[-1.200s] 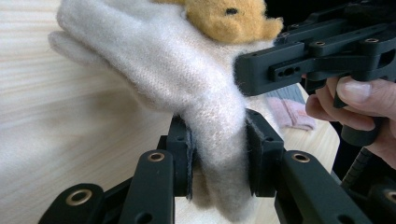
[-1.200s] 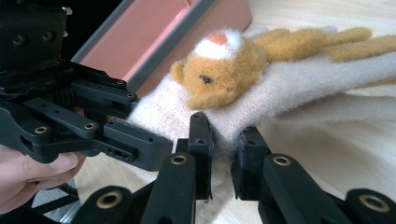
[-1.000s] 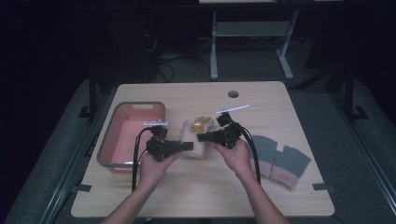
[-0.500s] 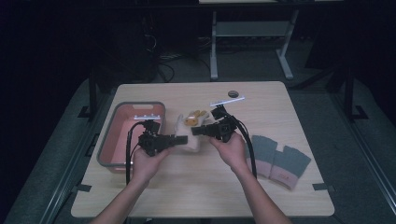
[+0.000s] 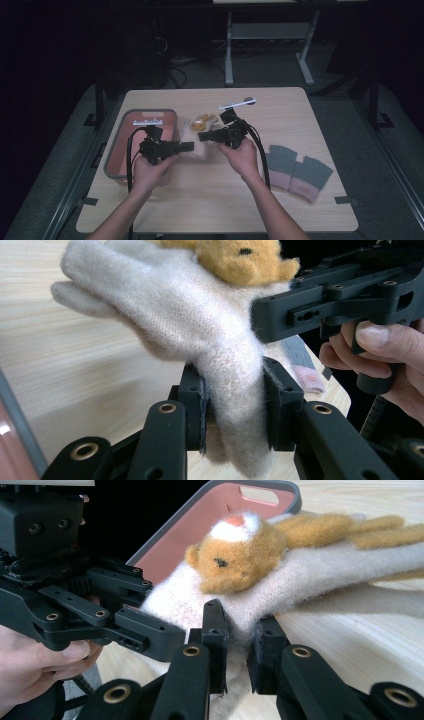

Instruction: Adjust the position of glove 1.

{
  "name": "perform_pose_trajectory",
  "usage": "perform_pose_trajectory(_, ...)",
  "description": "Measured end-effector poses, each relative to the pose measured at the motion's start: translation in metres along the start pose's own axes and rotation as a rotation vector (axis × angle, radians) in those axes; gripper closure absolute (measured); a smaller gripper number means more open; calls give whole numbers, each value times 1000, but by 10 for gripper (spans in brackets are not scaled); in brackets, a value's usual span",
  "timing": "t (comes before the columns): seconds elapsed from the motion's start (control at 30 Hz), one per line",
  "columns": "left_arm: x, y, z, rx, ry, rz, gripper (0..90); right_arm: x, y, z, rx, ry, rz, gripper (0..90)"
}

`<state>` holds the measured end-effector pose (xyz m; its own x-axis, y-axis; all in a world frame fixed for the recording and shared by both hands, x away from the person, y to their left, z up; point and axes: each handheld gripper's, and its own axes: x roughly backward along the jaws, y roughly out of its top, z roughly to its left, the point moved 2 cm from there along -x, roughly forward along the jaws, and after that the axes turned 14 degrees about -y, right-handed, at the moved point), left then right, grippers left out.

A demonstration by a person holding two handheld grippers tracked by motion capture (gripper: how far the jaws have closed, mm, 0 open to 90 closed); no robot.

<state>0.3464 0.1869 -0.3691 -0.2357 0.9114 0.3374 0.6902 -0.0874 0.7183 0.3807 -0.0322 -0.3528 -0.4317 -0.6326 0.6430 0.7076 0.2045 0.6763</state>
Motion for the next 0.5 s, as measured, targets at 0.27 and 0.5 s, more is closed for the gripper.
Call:
perform_pose_trajectory(0.27, 12, 1, 2, 1, -5, -14, 668, -4, 7, 9, 17, 3, 1, 798)
perform_pose_trajectory(0.5, 25, 2, 9, 11, -3, -26, 669, -15, 11, 16, 5, 27, -5, 798)
